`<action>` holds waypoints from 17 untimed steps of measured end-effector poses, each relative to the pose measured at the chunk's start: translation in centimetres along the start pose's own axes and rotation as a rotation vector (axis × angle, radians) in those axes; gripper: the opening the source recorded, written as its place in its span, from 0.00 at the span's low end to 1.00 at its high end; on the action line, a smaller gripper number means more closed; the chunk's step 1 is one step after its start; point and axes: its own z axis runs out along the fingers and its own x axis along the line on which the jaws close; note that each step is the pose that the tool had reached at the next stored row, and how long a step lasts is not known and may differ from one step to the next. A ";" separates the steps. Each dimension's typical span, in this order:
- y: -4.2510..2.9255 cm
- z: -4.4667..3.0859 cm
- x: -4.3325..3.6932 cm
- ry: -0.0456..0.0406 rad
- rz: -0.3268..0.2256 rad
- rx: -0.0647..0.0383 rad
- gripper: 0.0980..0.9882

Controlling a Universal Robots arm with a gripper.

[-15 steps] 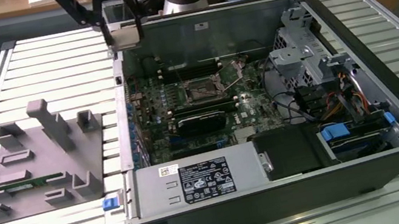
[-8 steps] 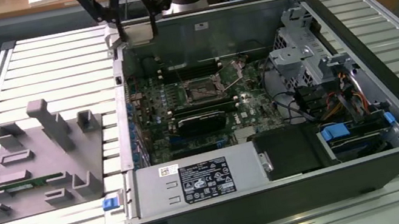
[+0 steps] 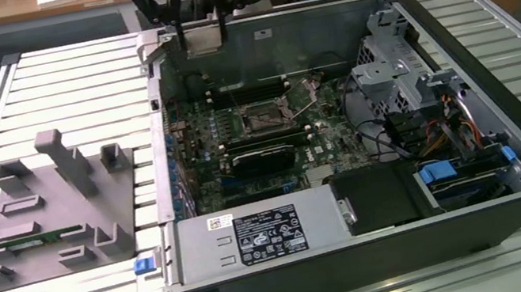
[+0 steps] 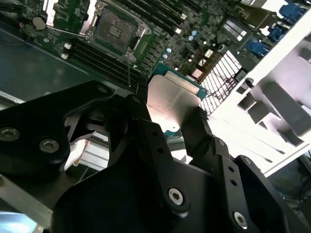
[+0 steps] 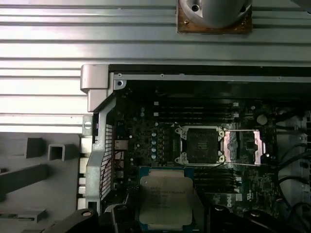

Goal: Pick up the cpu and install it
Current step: 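Pick up the cpu and move it towards the insertion slot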

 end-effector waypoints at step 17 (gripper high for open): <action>1.01 0.84 -3.45 -0.0030 0.000 -0.005 0.48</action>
